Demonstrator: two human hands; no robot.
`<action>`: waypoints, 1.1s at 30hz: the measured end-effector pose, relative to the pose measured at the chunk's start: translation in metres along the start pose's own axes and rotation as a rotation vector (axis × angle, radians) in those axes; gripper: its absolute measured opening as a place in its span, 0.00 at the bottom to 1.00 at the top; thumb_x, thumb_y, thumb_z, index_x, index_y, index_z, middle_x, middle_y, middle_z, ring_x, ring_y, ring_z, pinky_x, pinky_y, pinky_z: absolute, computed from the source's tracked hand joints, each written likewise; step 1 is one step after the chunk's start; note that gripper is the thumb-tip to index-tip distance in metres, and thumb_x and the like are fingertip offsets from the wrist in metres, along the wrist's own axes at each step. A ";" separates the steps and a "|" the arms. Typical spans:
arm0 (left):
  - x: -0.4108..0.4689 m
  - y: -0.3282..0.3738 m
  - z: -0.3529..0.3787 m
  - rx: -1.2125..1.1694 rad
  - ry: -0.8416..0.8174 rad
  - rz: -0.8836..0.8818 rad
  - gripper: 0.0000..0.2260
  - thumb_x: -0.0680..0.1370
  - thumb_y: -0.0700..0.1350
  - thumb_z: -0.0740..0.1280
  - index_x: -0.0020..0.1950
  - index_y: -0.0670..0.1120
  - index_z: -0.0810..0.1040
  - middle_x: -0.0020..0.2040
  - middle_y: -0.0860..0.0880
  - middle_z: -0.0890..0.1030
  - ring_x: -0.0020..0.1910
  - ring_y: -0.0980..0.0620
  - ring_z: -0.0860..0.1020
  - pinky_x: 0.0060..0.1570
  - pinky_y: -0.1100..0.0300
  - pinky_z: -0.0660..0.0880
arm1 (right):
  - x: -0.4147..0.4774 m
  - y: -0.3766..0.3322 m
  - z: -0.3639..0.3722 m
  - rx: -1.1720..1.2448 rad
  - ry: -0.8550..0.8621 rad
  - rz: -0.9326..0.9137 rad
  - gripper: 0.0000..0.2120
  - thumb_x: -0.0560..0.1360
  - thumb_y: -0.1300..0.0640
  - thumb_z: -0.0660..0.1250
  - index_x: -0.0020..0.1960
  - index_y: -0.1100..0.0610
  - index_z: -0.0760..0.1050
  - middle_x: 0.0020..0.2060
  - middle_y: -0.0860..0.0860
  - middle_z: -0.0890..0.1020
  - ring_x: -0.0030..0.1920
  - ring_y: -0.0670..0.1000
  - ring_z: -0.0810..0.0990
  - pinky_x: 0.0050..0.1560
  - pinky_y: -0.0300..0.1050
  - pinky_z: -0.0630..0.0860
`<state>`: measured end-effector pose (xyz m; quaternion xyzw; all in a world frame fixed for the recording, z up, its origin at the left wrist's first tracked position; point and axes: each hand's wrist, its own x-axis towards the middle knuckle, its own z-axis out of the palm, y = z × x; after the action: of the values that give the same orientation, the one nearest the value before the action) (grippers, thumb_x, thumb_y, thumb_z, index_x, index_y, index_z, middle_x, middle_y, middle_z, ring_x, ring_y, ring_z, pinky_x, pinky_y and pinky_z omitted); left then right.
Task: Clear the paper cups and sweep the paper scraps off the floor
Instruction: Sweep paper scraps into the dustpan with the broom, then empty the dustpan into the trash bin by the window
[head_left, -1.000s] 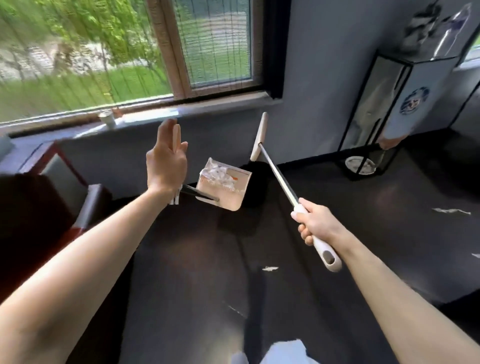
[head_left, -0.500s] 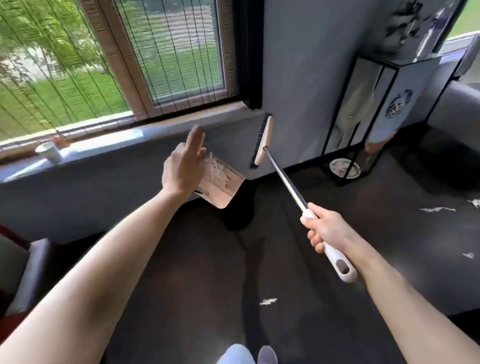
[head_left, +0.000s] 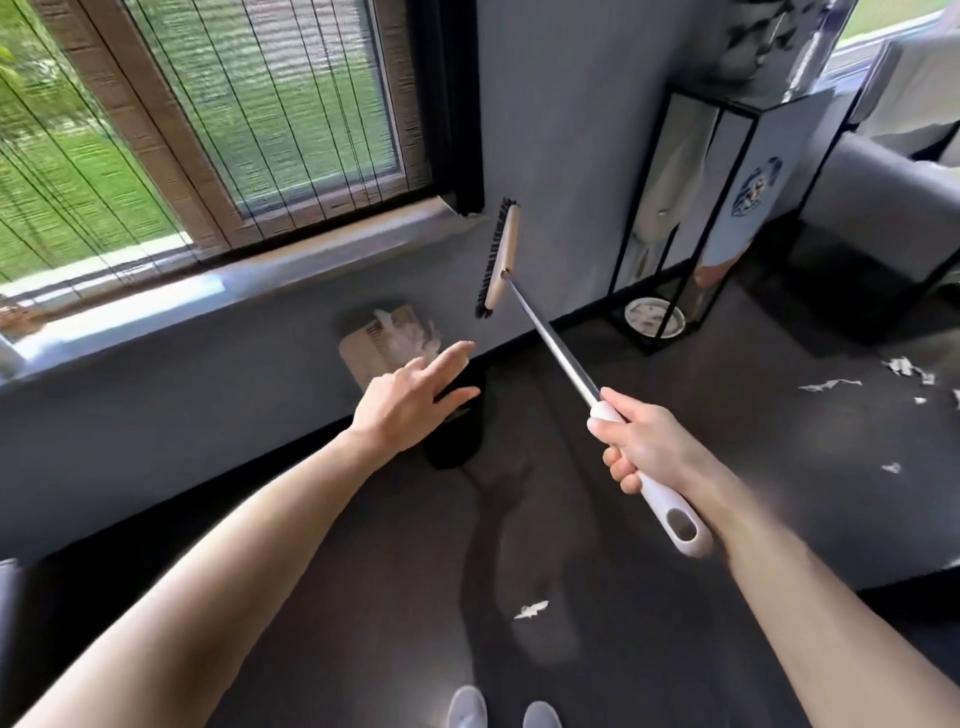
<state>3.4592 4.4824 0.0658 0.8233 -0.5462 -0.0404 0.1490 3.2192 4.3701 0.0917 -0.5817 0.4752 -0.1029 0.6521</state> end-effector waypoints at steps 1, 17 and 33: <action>0.001 0.001 0.000 -0.097 -0.049 -0.017 0.25 0.81 0.58 0.57 0.77 0.64 0.51 0.55 0.44 0.79 0.49 0.37 0.79 0.50 0.45 0.76 | 0.003 -0.003 0.001 -0.001 0.005 0.001 0.29 0.80 0.61 0.62 0.77 0.49 0.56 0.29 0.52 0.67 0.21 0.44 0.64 0.20 0.36 0.64; -0.024 0.008 0.038 -0.232 -0.387 -0.211 0.35 0.79 0.62 0.60 0.79 0.56 0.45 0.57 0.40 0.76 0.46 0.46 0.77 0.49 0.54 0.75 | 0.000 0.013 0.030 0.026 -0.025 0.053 0.29 0.80 0.61 0.61 0.78 0.50 0.56 0.32 0.53 0.68 0.21 0.44 0.64 0.20 0.35 0.64; -0.031 0.042 0.058 0.186 -0.571 0.045 0.39 0.79 0.62 0.58 0.79 0.48 0.40 0.52 0.43 0.80 0.50 0.42 0.79 0.45 0.54 0.72 | 0.009 0.034 0.021 0.060 0.004 0.082 0.29 0.80 0.61 0.62 0.78 0.51 0.55 0.31 0.53 0.68 0.21 0.44 0.65 0.21 0.36 0.65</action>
<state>3.3963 4.4836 0.0196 0.7765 -0.5854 -0.2166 -0.0859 3.2257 4.3884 0.0557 -0.5418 0.4965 -0.0915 0.6719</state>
